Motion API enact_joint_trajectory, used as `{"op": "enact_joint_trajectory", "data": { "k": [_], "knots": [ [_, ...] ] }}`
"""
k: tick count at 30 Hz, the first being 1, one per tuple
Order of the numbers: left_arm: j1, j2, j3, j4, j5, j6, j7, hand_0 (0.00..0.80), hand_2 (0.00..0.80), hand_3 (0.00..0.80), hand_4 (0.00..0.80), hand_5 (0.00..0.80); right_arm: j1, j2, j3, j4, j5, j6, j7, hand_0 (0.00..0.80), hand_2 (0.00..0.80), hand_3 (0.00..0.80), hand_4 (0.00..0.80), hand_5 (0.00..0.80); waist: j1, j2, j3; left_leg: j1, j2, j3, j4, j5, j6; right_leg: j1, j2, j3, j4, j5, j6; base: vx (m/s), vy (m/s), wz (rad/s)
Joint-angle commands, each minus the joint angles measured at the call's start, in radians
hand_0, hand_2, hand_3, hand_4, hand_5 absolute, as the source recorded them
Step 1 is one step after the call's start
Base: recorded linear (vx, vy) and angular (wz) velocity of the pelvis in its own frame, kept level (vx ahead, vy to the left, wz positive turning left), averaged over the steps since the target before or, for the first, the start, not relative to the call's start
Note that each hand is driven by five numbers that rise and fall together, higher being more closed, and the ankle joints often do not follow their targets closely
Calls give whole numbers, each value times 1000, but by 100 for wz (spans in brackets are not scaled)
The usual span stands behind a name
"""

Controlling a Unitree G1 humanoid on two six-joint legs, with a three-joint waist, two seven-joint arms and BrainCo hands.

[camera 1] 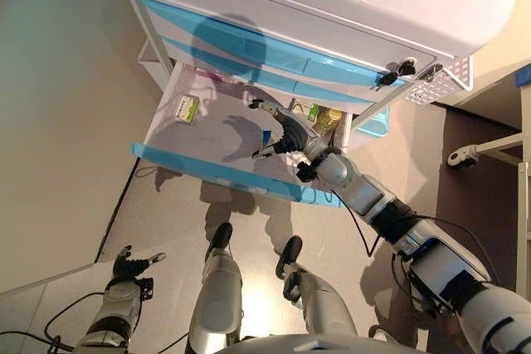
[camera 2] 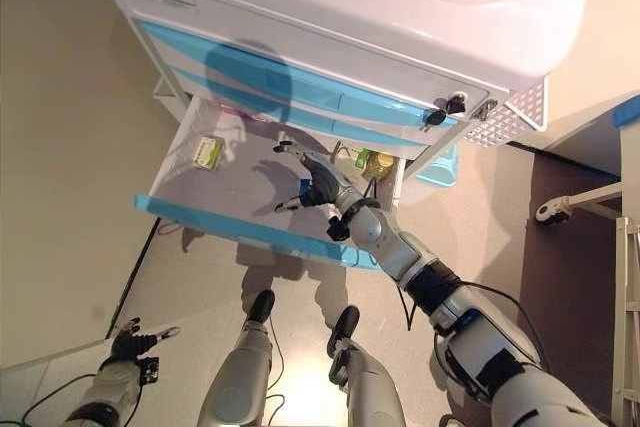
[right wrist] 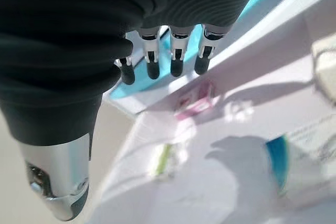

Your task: Open the drawer and pick up the medicine

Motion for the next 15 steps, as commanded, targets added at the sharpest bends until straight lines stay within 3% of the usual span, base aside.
{"op": "enact_joint_trajectory", "data": {
  "k": [1,15],
  "knots": [
    [-3,40,-20,25,23,-13,30,0,0,0,0,0,-70,26,-6,3,-54,-5,-57,0,0,0,0,0,29,-11,0,-39,-78,-18,-25,53,82,26,-4,18,61,-53,55,-17,11,5],
    [-21,56,-54,33,7,-20,24,0,0,0,0,0,-227,15,38,234,-182,43,-100,0,0,0,0,0,50,-10,14,-52,-85,-31,-21,57,82,22,-7,13,57,-47,56,-4,2,2]
  ]
}}
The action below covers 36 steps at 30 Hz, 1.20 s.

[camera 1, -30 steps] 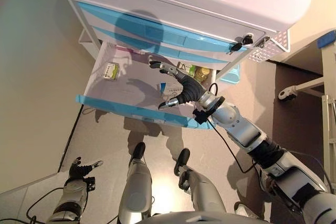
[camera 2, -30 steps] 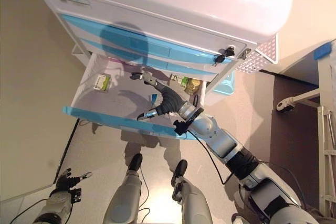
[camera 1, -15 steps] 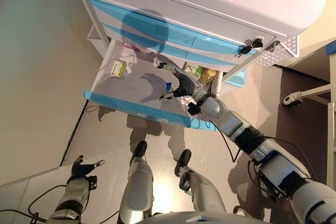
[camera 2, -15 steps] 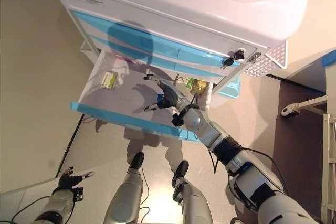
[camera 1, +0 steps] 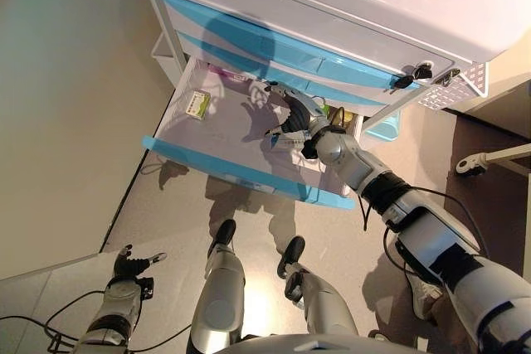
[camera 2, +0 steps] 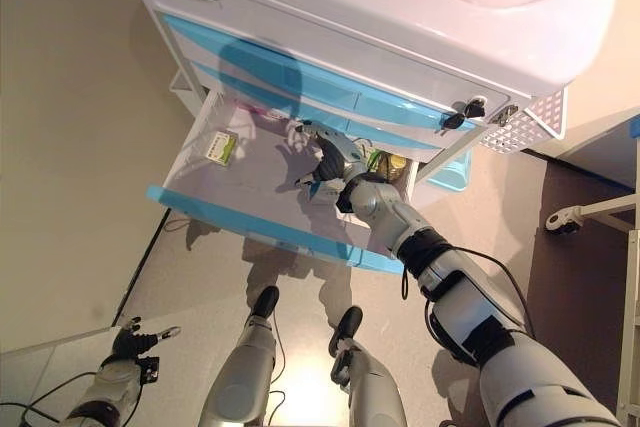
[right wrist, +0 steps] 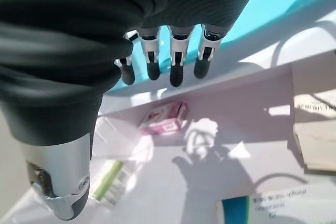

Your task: Open the drawer and pick up the medicine

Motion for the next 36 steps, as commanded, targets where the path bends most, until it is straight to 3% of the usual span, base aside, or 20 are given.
{"op": "enact_joint_trajectory", "data": {
  "k": [1,36],
  "knots": [
    [-11,52,-21,18,6,-20,18,0,0,0,0,0,-72,-4,7,20,-40,-3,-45,0,0,0,0,0,24,-17,10,-40,-81,-20,-26,56,82,26,-5,25,58,-47,56,0,0,0],
    [-44,23,-49,49,-14,-25,-6,0,0,0,0,0,-73,-50,156,191,-288,17,12,0,0,0,0,0,16,-14,37,-53,-85,-12,-14,51,79,12,-5,30,71,-49,57,0,0,0]
  ]
}}
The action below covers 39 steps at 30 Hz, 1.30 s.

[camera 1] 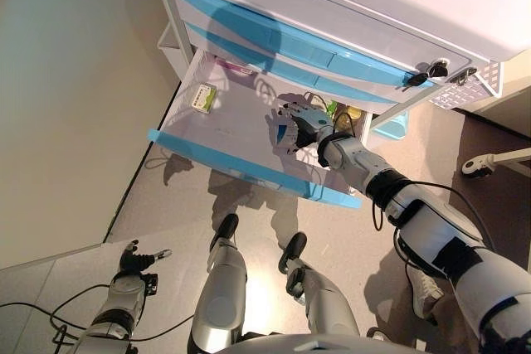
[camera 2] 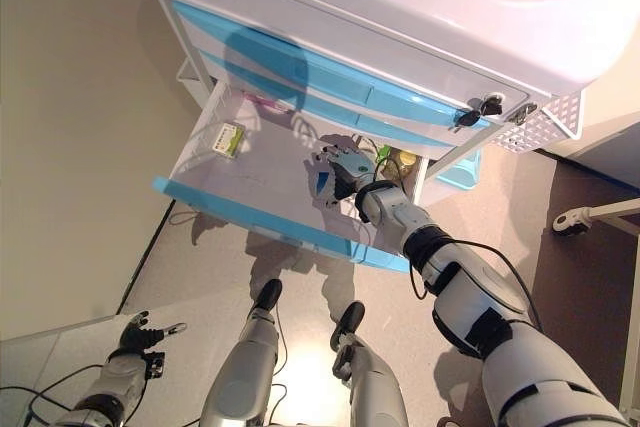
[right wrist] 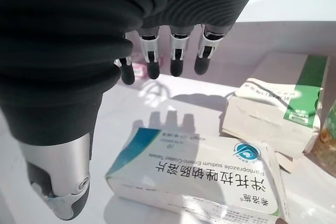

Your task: Open the drawer and pick up the medicine

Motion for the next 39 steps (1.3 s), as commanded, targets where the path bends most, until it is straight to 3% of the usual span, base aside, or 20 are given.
{"op": "enact_joint_trajectory", "data": {
  "k": [1,22,39],
  "knots": [
    [-7,25,4,23,-11,-16,4,0,0,0,0,0,-48,-27,25,14,-46,1,-2,0,0,0,0,0,-1,-12,17,-38,-79,-4,-28,50,79,23,-1,33,58,-46,56,0,0,0],
    [-17,14,-8,25,-27,-17,6,0,0,0,0,0,-58,7,10,85,-80,34,-32,0,0,0,0,0,3,-9,29,-51,-83,-4,-24,50,82,12,-4,36,60,-38,58,0,0,0],
    [-3,11,-29,-4,-50,-23,19,0,0,0,0,0,-96,59,-72,225,65,55,-68,0,0,0,0,0,13,18,50,-84,-90,-2,-29,69,83,-15,-2,36,42,-19,60,0,0,0]
  ]
}}
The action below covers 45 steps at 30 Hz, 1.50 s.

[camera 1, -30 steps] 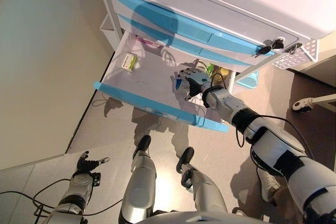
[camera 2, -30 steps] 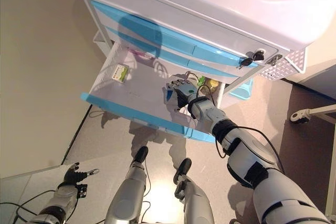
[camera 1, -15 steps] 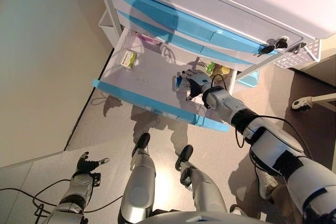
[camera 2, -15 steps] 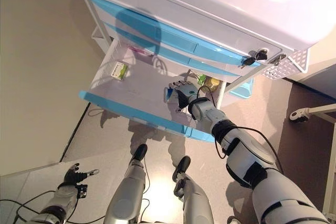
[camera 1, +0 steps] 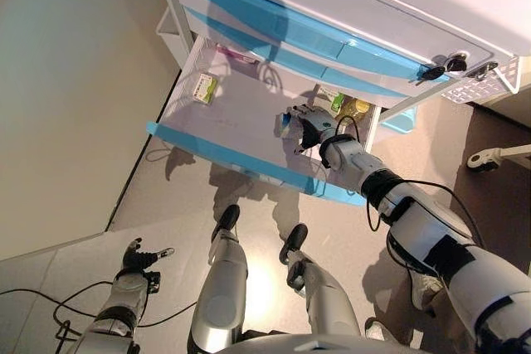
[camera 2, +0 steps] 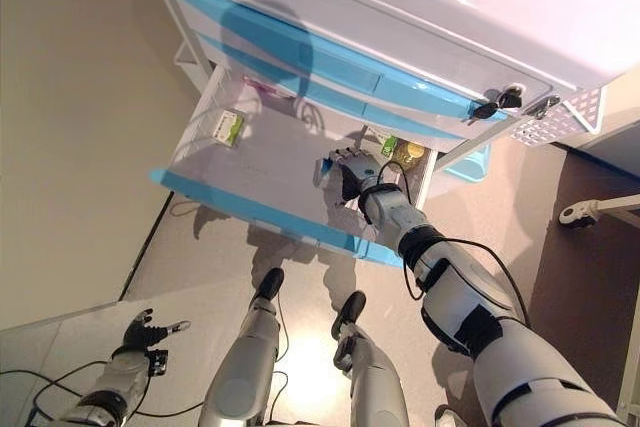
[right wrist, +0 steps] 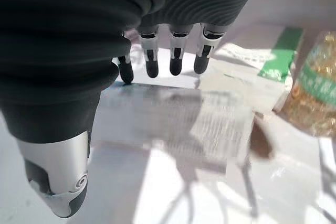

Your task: Open the drawer and pick up the medicine

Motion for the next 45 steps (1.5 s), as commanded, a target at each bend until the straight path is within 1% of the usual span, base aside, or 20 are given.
{"op": "enact_joint_trajectory", "data": {
  "k": [1,11,21,22,23,32,45],
  "knots": [
    [12,13,-12,-26,-34,-17,18,0,0,0,0,0,-71,-9,-33,44,61,9,-21,0,0,0,0,0,10,13,23,-43,-85,9,-35,66,84,20,-1,36,38,-17,60,0,0,0],
    [15,7,-34,-76,-55,-26,22,0,0,0,0,0,-110,-19,-64,106,114,20,-40,0,0,0,0,0,19,40,39,-66,-94,7,-43,79,85,0,-7,29,29,-5,63,0,0,0],
    [16,-4,-40,-91,-62,-27,24,0,0,0,0,0,-115,-24,-69,108,109,24,-43,0,0,0,0,0,19,51,45,-82,-99,9,-44,82,87,-11,-11,27,31,-3,64,4,2,1],
    [16,-4,-40,-91,-62,-27,24,0,0,0,0,0,-115,-24,-69,108,109,25,-43,157,157,157,157,157,19,51,45,-82,-99,10,-44,82,87,-11,-11,27,32,-3,64,0,0,0],
    [19,-7,-41,-93,-62,-27,23,0,0,0,0,0,-115,-23,-63,103,99,23,-41,800,800,800,800,800,17,53,46,-84,-100,10,-43,83,86,-14,-12,28,32,-3,64,0,0,0],
    [23,-10,-40,-94,-62,-31,21,0,0,0,0,0,-106,-16,-56,90,86,18,-33,800,800,800,800,800,10,57,47,-86,-100,17,-36,78,88,-20,-14,37,38,-1,62,0,0,0],
    [23,-6,-34,-88,-59,-29,15,0,0,0,0,0,-92,-12,-57,80,87,11,-27,800,800,800,800,800,5,54,44,-84,-98,20,-37,77,87,-22,-15,40,40,3,63,0,0,0]
  ]
}}
